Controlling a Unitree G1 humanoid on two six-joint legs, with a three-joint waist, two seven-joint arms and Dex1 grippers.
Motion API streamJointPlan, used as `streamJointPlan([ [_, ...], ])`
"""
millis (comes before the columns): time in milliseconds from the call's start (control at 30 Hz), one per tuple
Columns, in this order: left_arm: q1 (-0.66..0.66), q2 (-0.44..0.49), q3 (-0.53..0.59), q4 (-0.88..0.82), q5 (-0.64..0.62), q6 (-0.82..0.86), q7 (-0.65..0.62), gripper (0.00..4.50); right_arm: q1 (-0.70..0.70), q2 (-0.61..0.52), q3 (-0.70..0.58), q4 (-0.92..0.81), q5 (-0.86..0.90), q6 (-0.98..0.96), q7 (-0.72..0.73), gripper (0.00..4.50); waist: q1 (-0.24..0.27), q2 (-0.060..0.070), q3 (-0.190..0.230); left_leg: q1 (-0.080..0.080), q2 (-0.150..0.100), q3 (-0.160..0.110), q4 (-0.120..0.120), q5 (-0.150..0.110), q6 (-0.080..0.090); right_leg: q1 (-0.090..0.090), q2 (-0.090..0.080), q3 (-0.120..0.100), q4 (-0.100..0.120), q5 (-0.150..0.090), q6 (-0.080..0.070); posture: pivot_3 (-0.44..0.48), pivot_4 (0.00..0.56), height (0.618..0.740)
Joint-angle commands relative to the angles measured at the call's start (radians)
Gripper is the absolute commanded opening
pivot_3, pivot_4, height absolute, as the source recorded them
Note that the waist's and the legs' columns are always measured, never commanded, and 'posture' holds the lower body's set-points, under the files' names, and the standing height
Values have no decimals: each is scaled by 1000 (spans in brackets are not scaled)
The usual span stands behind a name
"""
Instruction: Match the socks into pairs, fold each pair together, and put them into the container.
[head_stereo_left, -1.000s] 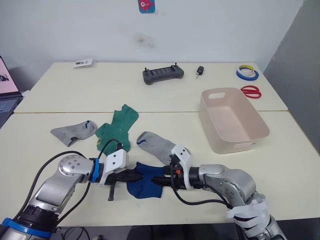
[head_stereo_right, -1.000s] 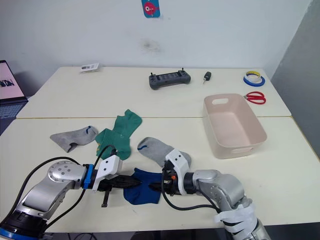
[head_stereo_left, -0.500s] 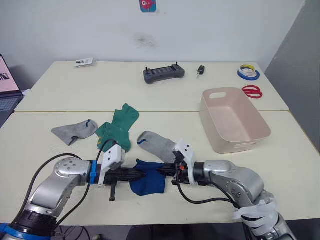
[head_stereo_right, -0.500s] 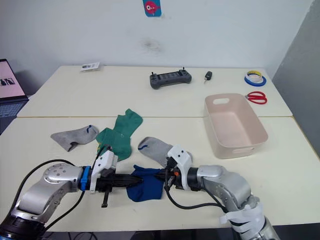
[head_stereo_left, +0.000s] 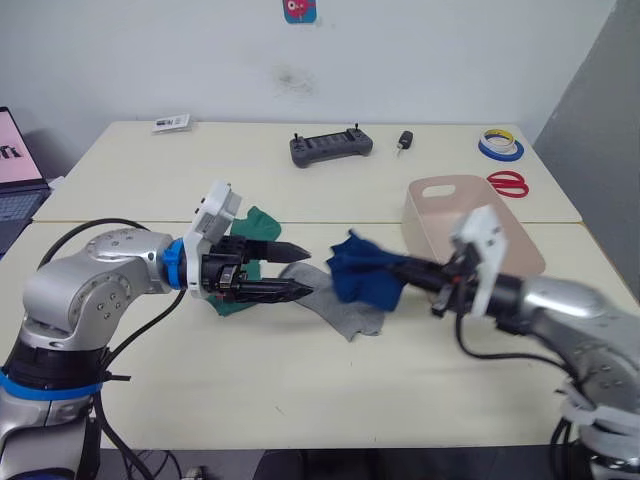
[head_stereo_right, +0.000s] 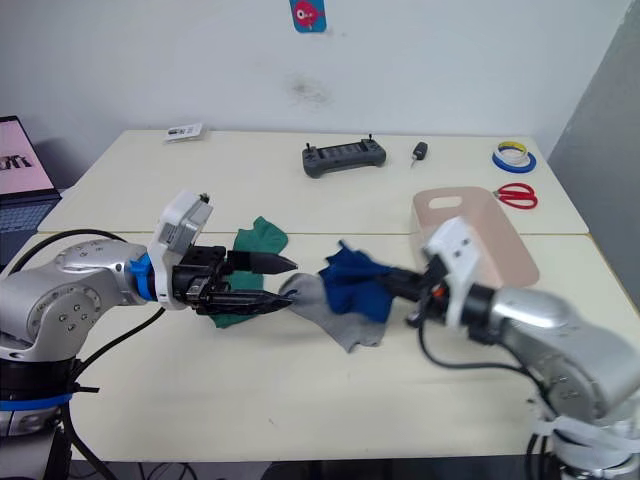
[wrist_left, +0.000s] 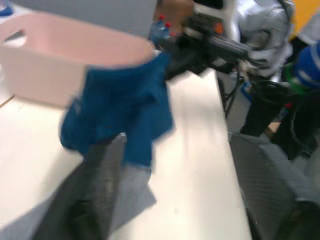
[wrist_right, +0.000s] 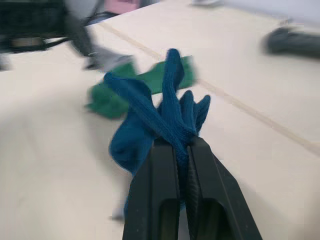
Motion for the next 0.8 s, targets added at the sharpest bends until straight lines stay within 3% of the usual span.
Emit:
streamJointPlan([
  [33,-37,-16,-25,1,-7,7,-23,4452,-33,-89,-79,42,8,-24,13,0,0,0,0,0,0,0,0,0,0,0,0,1,0,0,0,0,150,740],
  [167,-70,-53,-48,4,-11,11,-31,4452,-73,-244,-35,189,-106,-152,64,0,2,0,2,0,0,2,1,0,0,0,1,2,0,0,0,0,150,740],
  [300,-87,-80,-56,-3,-18,14,-29,4452,-111,-352,114,393,-290,-383,153,0,0,-1,3,0,0,3,1,0,0,0,1,3,-1,0,0,0,150,740],
  [567,-78,-115,-53,-25,-18,12,1,4452,-205,-369,385,758,-653,-892,256,0,2,-2,5,-1,0,4,2,0,0,-1,0,3,0,0,0,0,150,740],
  [800,-61,-127,-51,-49,-18,11,25,4452,-185,-358,510,906,-834,-1211,350,0,3,-2,6,-1,1,4,2,2,-3,-1,-2,3,0,0,0,0,150,740],
])
